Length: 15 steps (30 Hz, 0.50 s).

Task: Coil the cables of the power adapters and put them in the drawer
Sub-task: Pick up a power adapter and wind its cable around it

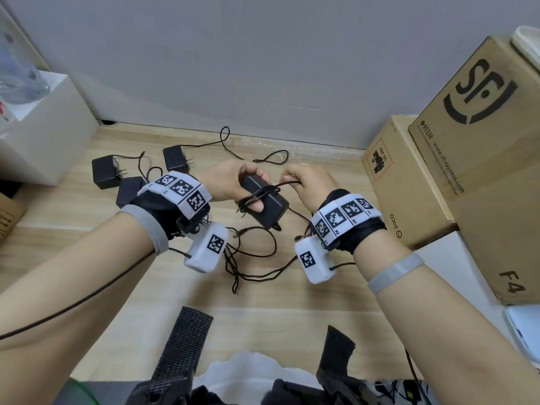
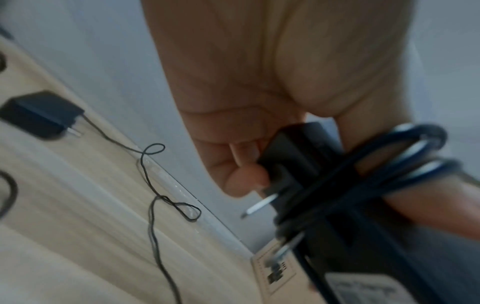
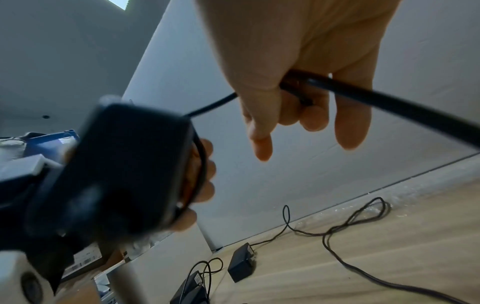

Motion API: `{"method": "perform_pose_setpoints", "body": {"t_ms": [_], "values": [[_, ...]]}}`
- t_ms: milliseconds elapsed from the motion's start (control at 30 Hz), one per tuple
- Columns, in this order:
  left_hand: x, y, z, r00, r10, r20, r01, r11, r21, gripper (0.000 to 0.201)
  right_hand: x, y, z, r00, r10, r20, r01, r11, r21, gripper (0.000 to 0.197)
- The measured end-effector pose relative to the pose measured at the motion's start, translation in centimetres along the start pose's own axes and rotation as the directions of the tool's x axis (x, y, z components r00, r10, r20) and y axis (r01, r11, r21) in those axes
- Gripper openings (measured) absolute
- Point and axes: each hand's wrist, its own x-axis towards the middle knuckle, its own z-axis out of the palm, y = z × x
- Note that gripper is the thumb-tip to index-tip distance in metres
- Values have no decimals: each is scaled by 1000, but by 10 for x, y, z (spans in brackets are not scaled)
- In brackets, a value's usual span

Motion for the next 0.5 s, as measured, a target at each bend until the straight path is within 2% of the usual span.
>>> {"method": "perform_pose_setpoints", "body": {"t_ms": [100,200,333,400,500], "values": [[4,1,3,995,104,-1,-101,967,-234,80,-5,-5,2,999,33,14,-33,999,31,17],[10,-1,7,986,144,-84,-166,890,-424,82,-6,-9,2,993,110,45,-115,981,156,28],[16,-4,15,966,143,-217,-241,803,-545,89,-3,-15,7,986,152,67,-163,966,200,20],[18,-2,19,956,122,-265,-262,759,-596,88,-1,-20,12,989,139,53,-149,949,278,25],[20,2,21,936,93,-339,-296,728,-618,81,-3,-25,18,991,88,105,-107,976,188,28]]}}
